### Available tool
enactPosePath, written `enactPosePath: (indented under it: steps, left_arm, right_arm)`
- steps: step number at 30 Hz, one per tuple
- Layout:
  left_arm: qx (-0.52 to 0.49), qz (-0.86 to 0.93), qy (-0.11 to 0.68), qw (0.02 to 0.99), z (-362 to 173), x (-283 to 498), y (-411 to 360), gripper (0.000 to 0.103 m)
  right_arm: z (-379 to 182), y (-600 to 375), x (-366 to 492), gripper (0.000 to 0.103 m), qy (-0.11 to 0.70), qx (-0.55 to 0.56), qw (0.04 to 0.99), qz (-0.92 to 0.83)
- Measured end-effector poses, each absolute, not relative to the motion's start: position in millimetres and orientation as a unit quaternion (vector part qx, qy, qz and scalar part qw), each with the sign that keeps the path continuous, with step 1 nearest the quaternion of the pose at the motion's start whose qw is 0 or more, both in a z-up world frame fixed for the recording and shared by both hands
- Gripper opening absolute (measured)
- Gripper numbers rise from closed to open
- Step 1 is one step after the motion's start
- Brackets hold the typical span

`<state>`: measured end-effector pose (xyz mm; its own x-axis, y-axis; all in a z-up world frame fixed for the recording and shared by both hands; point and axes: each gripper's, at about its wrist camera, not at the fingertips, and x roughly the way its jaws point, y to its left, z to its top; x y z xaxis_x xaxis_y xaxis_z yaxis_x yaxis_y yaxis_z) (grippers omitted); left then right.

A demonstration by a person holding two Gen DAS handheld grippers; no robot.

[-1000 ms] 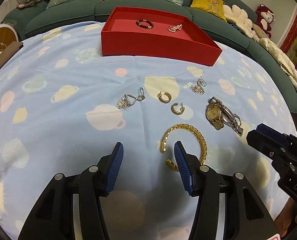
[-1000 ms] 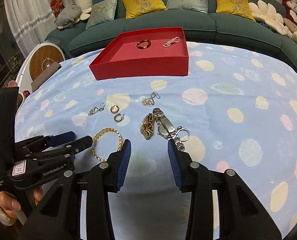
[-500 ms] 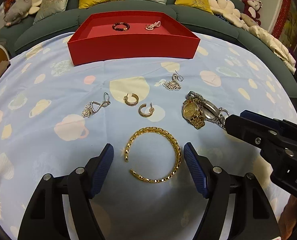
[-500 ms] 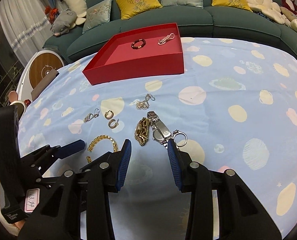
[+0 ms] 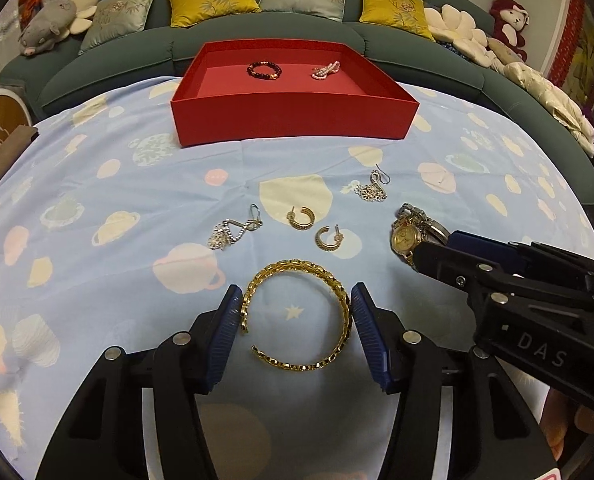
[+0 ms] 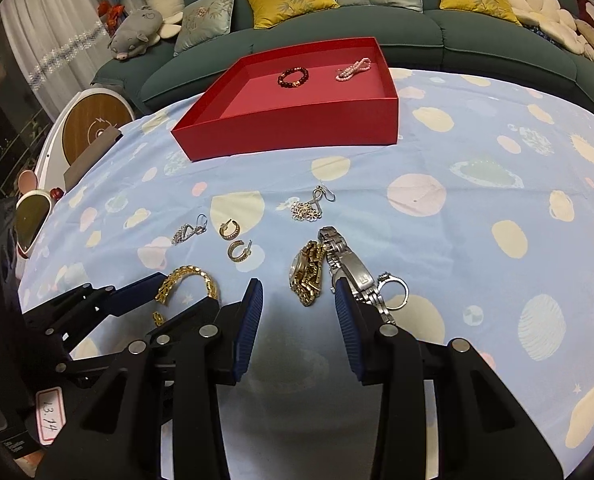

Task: Organize jewelry
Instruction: 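Move left tool to the gold twisted bangle while right tool reaches the gold chain, then close left tool on the gold bangle while right tool grips the gold chain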

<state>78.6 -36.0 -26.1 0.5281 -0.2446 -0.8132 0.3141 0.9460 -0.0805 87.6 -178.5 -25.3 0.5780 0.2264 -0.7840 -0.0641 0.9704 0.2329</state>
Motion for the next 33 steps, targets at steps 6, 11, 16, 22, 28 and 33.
enactPosePath:
  steps: [6,11,16,22,28,33]
  left_arm:
    - [0.022,-0.153,0.459,0.875,-20.5,80.8,-20.7,0.054]
    - [0.012,-0.148,0.461,0.875,-20.4,82.8,-10.4,0.054]
    - [0.007,-0.144,0.458,0.878,-17.7,83.6,-1.6,0.054]
    - [-0.001,-0.14,0.456,0.879,-14.6,84.8,6.2,0.054]
    - [-0.011,-0.138,0.45,0.882,-6.1,87.8,11.7,0.054]
    - [-0.021,-0.141,0.442,0.886,8.7,92.0,13.0,0.054]
  right_arm:
    - [-38.0,-176.0,98.7,0.03,0.466,0.094,0.876,0.081]
    - [-43.2,-173.6,104.9,0.028,0.47,0.094,0.874,0.077]
    - [-43.6,-171.6,108.7,0.021,0.468,0.09,0.876,0.071]
    - [-41.7,-167.3,107.5,0.016,0.463,0.081,0.879,0.074]
    - [-27.3,-159.8,100.5,0.016,0.442,0.076,0.889,0.088]
    - [-7.9,-156.4,96.6,0.016,0.421,0.081,0.898,0.102]
